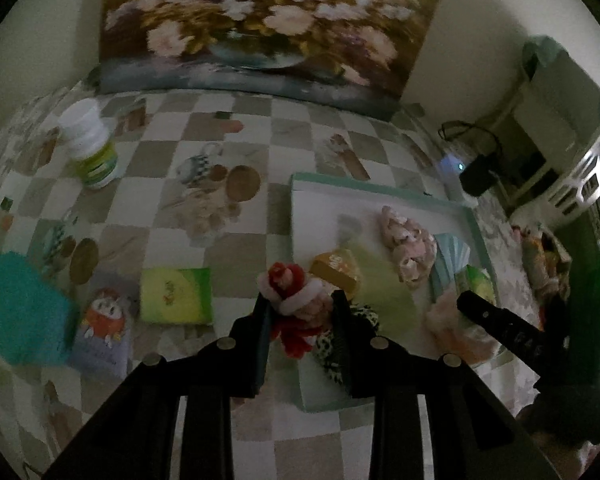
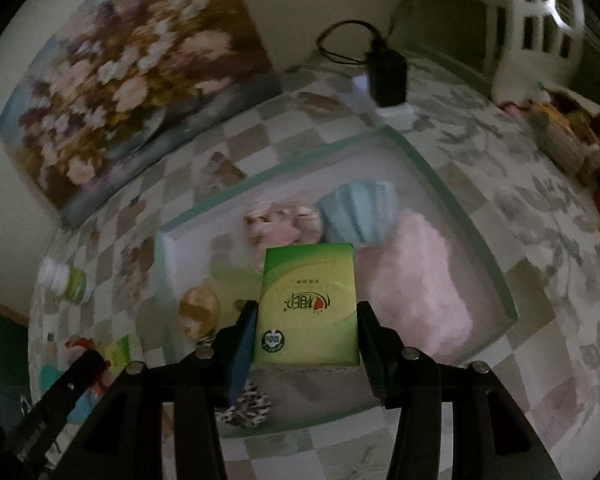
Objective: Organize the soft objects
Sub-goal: 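Carry the plush toy with the left tool while the right tool carries the tissue pack to the tray, then release the plush toy into the tray with the left tool while the right tool releases the tissue pack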
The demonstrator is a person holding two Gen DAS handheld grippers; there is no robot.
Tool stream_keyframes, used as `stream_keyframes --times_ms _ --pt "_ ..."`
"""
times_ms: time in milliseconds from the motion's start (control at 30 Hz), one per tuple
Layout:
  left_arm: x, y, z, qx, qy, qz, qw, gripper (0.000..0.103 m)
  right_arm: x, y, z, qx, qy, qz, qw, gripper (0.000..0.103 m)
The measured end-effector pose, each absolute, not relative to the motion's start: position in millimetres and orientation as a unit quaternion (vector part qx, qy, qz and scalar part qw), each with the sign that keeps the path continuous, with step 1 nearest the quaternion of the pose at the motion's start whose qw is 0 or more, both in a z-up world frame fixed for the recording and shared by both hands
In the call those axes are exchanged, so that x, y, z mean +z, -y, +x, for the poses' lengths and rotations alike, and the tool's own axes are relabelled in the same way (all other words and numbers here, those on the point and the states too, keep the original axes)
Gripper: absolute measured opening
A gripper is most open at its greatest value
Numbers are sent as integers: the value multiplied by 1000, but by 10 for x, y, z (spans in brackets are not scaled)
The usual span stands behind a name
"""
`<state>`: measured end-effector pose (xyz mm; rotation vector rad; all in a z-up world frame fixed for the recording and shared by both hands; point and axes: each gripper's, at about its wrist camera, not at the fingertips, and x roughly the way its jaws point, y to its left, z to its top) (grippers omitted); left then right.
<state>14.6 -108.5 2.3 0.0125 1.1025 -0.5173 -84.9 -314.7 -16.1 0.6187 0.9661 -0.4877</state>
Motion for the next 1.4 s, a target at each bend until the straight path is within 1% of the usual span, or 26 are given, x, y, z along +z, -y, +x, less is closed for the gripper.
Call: stream_keyframes --times_ms 233,567,900,1000,1033,1100,1167,1300,1400 --pt "-48 1311 240 -252 -518 18 817 30 -212 3127 -739 -222 -457 270 818 51" --pt "-116 1620 403 -268 -497 30 825 30 -379 3128 -524 -216 -477 246 815 51" --pt "-317 1828 583 -272 -507 39 817 30 -509 3198 -417 -223 -493 240 806 51" --pt "-349 1861 608 -275 -512 40 813 32 -528 3204 -395 -224 -497 234 805 51" --pt "-353 1865 612 -276 -514 40 811 33 -528 3207 -393 -225 -498 233 805 51" --pt "-353 1856 617 -275 -519 37 809 41 -517 3197 -397 -225 -497 234 805 51" --pt "-331 1847 618 -273 -522 33 807 51 -502 3193 -401 -226 -496 232 806 51" --pt "-246 1846 599 -275 -527 38 803 55 -498 3201 -409 -226 -496 233 805 51" --pt "-167 1821 575 -279 -529 37 801 64 -484 3201 -422 -225 -496 234 805 51"
